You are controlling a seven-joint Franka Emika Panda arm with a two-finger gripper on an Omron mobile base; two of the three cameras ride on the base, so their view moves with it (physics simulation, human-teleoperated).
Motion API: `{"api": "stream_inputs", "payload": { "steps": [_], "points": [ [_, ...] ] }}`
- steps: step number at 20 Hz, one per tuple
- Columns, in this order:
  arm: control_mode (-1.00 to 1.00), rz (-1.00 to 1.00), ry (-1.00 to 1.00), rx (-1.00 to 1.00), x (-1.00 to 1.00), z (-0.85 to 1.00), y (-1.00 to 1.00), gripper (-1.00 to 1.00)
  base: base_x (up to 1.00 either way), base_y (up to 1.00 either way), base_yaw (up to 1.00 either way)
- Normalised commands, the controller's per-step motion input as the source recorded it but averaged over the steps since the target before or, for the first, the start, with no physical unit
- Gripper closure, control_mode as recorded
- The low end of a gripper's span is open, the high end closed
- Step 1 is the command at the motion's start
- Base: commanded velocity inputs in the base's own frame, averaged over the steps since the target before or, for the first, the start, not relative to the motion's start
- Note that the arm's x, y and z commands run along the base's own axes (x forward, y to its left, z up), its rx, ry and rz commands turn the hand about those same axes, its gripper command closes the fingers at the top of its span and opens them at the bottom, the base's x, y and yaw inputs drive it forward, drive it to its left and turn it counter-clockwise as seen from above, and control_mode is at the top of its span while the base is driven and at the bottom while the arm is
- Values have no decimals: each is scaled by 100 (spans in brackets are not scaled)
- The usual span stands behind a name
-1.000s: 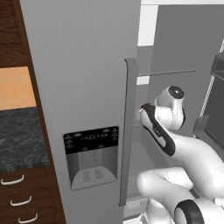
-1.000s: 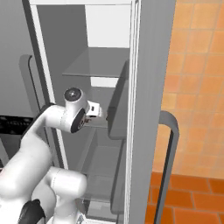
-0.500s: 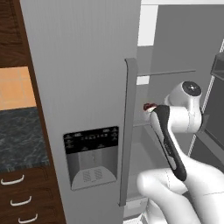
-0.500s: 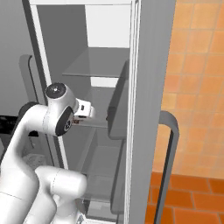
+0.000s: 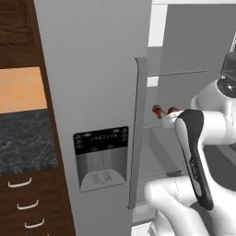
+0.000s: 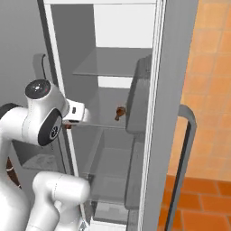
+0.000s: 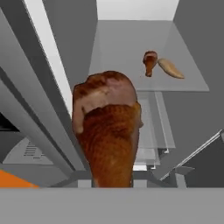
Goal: Place one sweet potato and one chicken drumstick in each tupperware on the nearby counter, to pack two identical lunches.
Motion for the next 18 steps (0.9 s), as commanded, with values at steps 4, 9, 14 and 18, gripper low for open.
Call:
{"api": "stream_inputs", "payload": {
  "steps": [4,9,14,18],
  "points": [
    [100,0,0,0,0,0,0,100,-37,100,0],
    [100,0,0,0,0,0,0,100,-49,100,0],
    [100,0,0,0,0,0,0,100,-63,100,0],
    [100,0,0,0,0,0,0,100,-53,100,0]
  ]
}}
